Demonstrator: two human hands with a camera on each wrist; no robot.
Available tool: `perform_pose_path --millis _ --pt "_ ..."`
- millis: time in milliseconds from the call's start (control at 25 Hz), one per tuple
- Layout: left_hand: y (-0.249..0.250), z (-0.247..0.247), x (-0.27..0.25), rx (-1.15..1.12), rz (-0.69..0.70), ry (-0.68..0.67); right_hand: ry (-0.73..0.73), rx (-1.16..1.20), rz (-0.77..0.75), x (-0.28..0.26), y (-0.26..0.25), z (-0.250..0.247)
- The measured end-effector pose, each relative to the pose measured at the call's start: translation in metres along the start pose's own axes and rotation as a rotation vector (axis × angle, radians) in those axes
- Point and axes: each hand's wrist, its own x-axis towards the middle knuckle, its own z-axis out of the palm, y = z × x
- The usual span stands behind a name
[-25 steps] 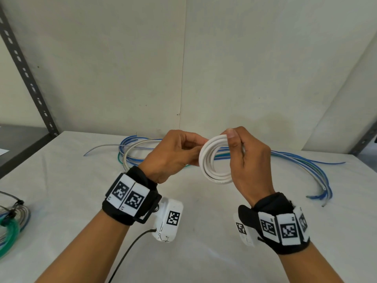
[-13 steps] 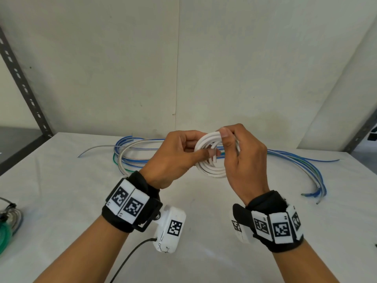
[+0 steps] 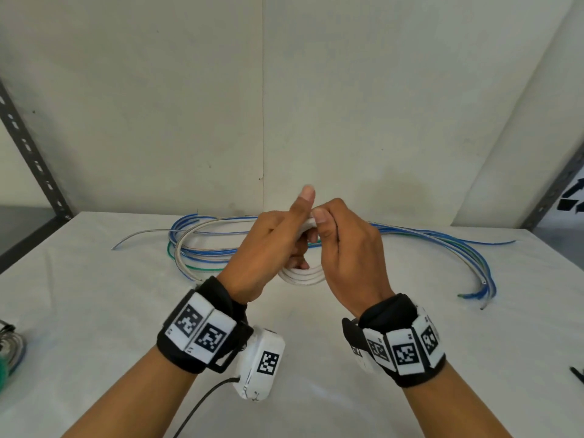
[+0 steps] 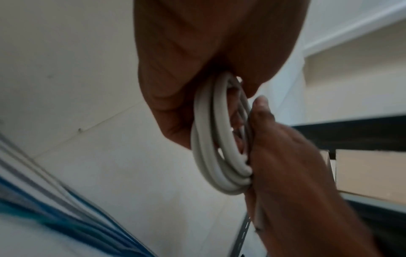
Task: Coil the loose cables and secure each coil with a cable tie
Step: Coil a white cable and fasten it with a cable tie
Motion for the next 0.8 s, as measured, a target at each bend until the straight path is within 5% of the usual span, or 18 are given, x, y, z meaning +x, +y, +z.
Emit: perform_pose_path --millis 360,680,800 --pt "-0.01 -0.006 0.002 0.252 0.242 0.33 0.042 0.074 0.088 -0.006 -0.004 0.011" --pt "-0.009 -0.018 0.006 0.064 0.13 -0.078 -0.032 0.03 0.134 0.004 0.014 -0.009" --pt "-0.002 -0.032 0.004 0.032 0.039 -0.338 -0.088 0.06 0.105 0.007 0.015 -0.013"
